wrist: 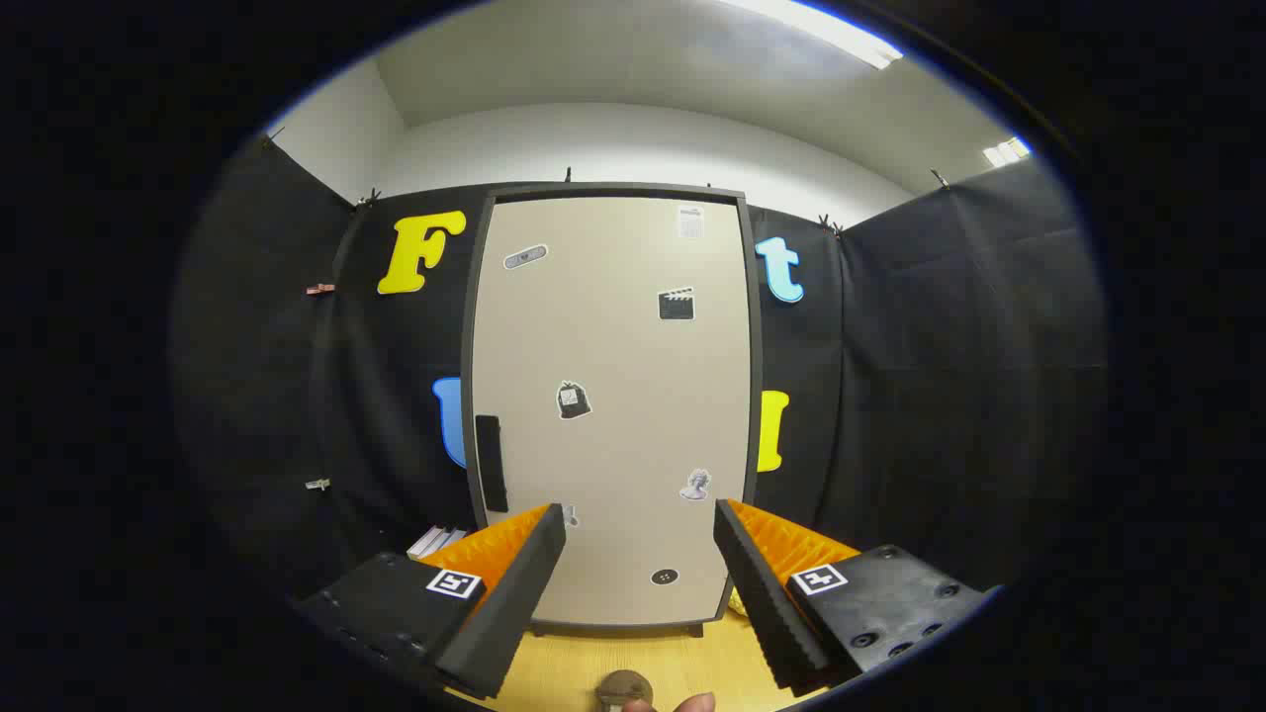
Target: Open the shoe cabinet door, grab the shoes and put them into the shoe cabinet, then close the shoe cabinet door.
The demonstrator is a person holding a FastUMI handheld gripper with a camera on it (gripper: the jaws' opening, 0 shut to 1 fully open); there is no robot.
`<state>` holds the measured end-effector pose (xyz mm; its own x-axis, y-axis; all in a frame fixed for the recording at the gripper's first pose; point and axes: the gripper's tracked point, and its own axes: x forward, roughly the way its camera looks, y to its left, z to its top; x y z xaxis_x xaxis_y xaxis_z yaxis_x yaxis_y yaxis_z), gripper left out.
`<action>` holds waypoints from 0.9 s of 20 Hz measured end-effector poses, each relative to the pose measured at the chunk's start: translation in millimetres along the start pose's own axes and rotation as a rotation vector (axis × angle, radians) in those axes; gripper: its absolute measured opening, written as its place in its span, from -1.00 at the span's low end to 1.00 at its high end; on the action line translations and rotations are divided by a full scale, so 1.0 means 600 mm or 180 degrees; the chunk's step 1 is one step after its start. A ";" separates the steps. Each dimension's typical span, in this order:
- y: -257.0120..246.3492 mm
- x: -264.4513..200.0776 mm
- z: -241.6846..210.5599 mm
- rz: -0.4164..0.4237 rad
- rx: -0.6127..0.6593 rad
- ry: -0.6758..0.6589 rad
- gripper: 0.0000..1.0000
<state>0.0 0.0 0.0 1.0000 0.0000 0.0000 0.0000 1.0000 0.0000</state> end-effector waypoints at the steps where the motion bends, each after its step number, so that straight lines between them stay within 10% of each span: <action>1: 0.002 -0.001 0.000 0.0006 0.0009 0.0000 0.95; 18: -0.001 -0.011 0.004 -0.0025 0.0051 -0.0002 0.95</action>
<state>-6.6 -0.3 2.5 1.0000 -0.0078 0.0005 0.0078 0.9998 0.0159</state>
